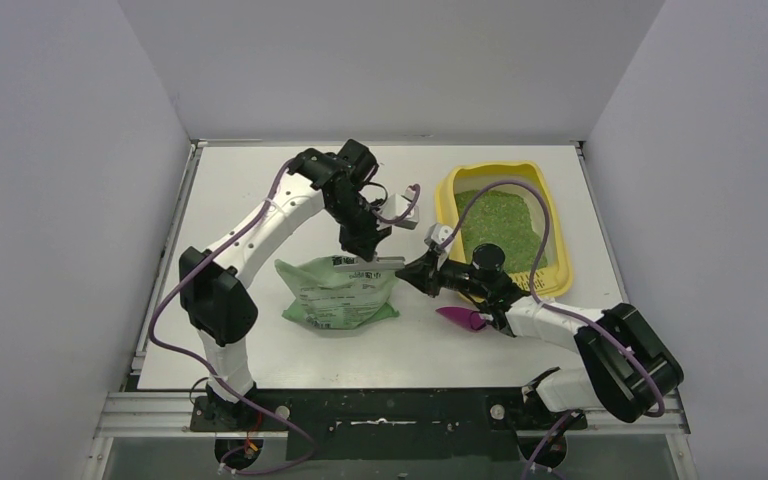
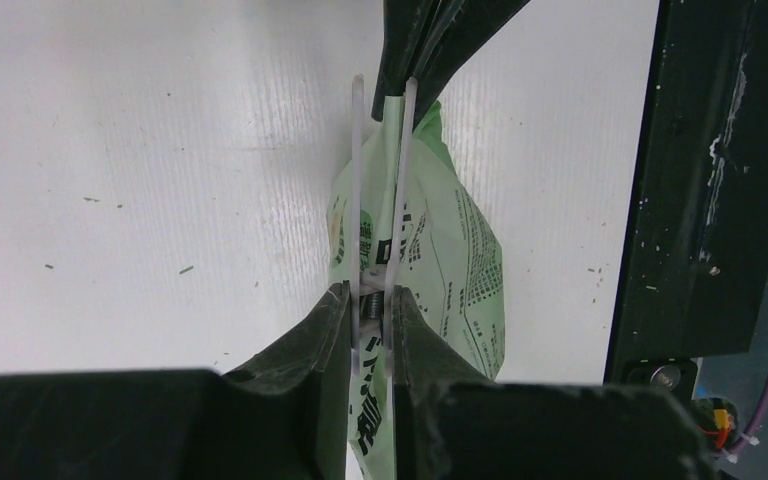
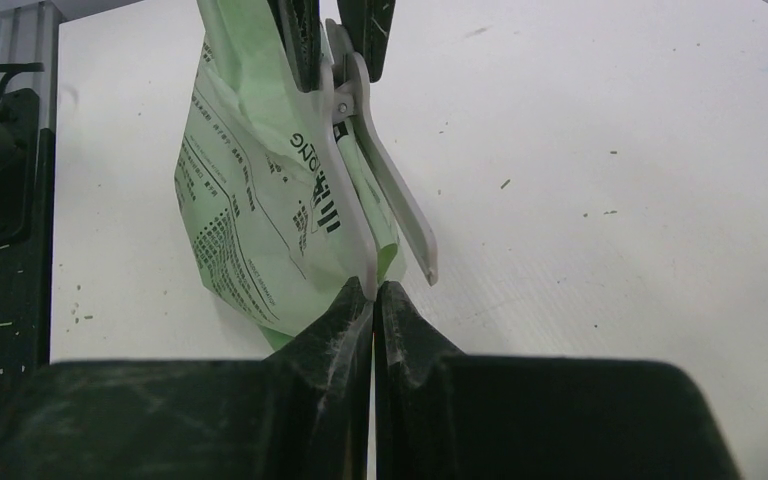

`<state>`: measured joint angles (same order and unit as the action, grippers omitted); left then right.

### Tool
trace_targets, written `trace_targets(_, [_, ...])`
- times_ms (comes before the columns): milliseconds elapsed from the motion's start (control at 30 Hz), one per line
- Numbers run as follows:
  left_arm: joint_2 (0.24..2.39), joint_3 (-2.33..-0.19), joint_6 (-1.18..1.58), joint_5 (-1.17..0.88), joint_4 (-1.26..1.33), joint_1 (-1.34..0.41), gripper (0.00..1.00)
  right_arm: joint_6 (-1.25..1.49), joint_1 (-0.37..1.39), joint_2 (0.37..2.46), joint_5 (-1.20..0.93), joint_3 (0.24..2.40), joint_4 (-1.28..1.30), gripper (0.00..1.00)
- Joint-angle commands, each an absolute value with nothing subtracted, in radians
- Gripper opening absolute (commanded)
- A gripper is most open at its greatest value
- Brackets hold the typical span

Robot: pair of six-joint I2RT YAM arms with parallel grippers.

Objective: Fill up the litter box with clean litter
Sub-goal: Clamp the cat litter bag at the center of the board, then reset both arms

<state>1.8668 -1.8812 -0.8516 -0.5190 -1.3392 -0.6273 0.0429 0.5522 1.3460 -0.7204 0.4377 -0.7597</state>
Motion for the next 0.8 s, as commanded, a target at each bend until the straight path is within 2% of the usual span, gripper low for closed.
trace_targets(0, [1.875, -1.855, -0.871, -0.265, -1.437, -0.618, 0.00, 0.020, 0.547, 1.270, -0.706, 0.498, -0.877, 0.00])
trace_targets(100, [1.882, -1.857, -0.862, -0.275, -1.430, -0.629, 0.00, 0.018, 0.552, 1.263, -0.713, 0.511, -0.844, 0.00])
trace_targets(200, [1.878, -1.862, -0.860, -0.295, -1.425, -0.627, 0.00, 0.018, 0.555, 1.253, -0.707, 0.519, -0.791, 0.06])
trace_targets(267, [1.878, -1.864, -0.859, -0.289, -1.427, -0.625, 0.00, 0.016, 0.555, 1.241, -0.687, 0.511, -0.775, 0.15])
trace_targets(367, [1.872, -1.861, -0.858, -0.288, -1.426, -0.624, 0.01, 0.018, 0.554, 1.212, -0.636, 0.485, -0.761, 0.44])
trace_targets(400, [1.871, -1.861, -0.858, -0.290, -1.425, -0.624, 0.02, 0.013, 0.553, 1.198, -0.619, 0.480, -0.738, 0.50])
trace_targets(500, [1.863, -1.858, -0.854, -0.294, -1.419, -0.624, 0.05, -0.025, 0.552, 1.141, -0.563, 0.475, -0.631, 0.54])
trace_targets(733, [1.840, -1.874, -0.818, -0.302, -1.386, -0.623, 0.47, -0.063, 0.551, 0.989, -0.452, 0.475, -0.421, 0.60])
trace_targets(767, [1.828, -1.873, -0.809, -0.305, -1.366, -0.623, 0.58, -0.062, 0.551, 0.964, -0.439, 0.471, -0.399, 0.62])
